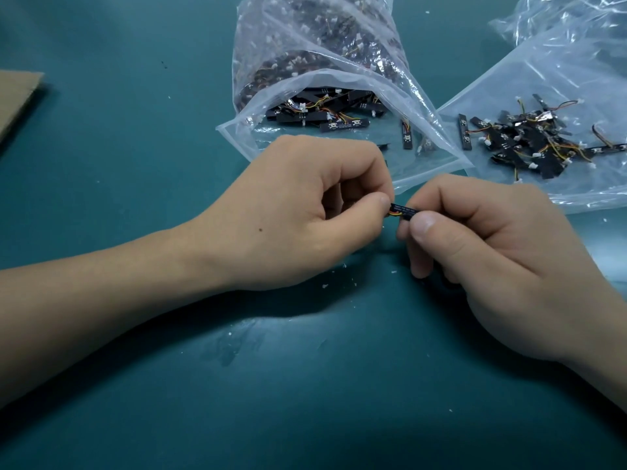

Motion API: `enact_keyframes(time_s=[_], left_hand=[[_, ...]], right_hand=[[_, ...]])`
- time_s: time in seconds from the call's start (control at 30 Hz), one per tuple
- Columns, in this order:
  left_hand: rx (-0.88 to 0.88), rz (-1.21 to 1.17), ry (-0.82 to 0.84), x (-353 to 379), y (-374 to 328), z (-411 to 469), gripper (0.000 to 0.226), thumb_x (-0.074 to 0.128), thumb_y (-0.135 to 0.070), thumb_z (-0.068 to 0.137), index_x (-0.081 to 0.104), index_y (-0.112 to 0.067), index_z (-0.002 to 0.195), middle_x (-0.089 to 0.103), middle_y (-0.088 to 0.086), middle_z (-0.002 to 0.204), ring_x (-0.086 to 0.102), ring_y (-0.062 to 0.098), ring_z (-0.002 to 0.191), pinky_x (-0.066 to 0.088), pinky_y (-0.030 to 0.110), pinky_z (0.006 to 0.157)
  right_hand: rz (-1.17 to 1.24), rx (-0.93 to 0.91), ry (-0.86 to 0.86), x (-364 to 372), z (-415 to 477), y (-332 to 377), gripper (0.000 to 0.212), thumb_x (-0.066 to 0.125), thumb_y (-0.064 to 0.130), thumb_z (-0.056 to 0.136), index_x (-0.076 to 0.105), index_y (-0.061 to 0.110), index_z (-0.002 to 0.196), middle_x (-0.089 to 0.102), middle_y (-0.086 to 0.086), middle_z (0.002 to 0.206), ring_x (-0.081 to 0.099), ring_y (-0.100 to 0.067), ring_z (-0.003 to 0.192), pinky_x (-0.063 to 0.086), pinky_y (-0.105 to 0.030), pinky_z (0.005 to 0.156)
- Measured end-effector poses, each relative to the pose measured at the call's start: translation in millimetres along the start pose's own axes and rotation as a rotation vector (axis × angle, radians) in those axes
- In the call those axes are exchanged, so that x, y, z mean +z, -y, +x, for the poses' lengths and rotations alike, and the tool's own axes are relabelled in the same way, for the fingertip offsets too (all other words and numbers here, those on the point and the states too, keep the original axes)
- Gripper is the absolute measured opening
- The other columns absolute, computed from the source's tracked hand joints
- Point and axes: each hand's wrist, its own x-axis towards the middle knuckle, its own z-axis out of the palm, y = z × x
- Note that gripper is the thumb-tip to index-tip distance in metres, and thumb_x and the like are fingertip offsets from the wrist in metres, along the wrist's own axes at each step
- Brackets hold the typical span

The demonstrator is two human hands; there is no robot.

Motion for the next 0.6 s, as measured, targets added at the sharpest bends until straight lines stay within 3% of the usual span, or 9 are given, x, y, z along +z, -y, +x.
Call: enact_keyframes(time_s=[0.17,0.33,0.6], left_hand=[[-0.003,-0.032,-0.020,1,2,1,0.011,0.060,-0.018,0.094,0.069,-0.018,0.088,0.059,-0.009,0.063,0.049,0.006,0.053,0.036,0.012,0.054],[-0.102,-0.295,-0.086,-3,9,8,0.022,0.046,-0.016,0.105,0.067,-0.013,0.099,0.064,-0.002,0.066,0.051,0.013,0.050,0.041,0.021,0.052],[0.017,-0.215,-0.037,-2,8,3,0.021,0.047,-0.014,0.103,0.068,-0.011,0.102,0.065,-0.002,0.070,0.054,0.010,0.056,0.042,0.022,0.056]], right_hand=[[-0.006,-0.003,-0.063,2,-1,-1,0.024,0.050,0.037,0.097,0.065,0.027,0.083,0.067,0.009,0.066,0.060,-0.014,0.056,0.041,-0.017,0.052],[0.073,0.012,-0.162,3,0,-3,0.022,0.053,0.038,0.100,0.070,0.029,0.090,0.065,0.006,0.062,0.058,-0.013,0.049,0.039,-0.014,0.049],[0.081,0.027,-0.172,4,-1,-1,0.022,0.054,0.039,0.100,0.070,0.030,0.089,0.065,0.005,0.061,0.057,-0.012,0.047,0.039,-0.014,0.047]])
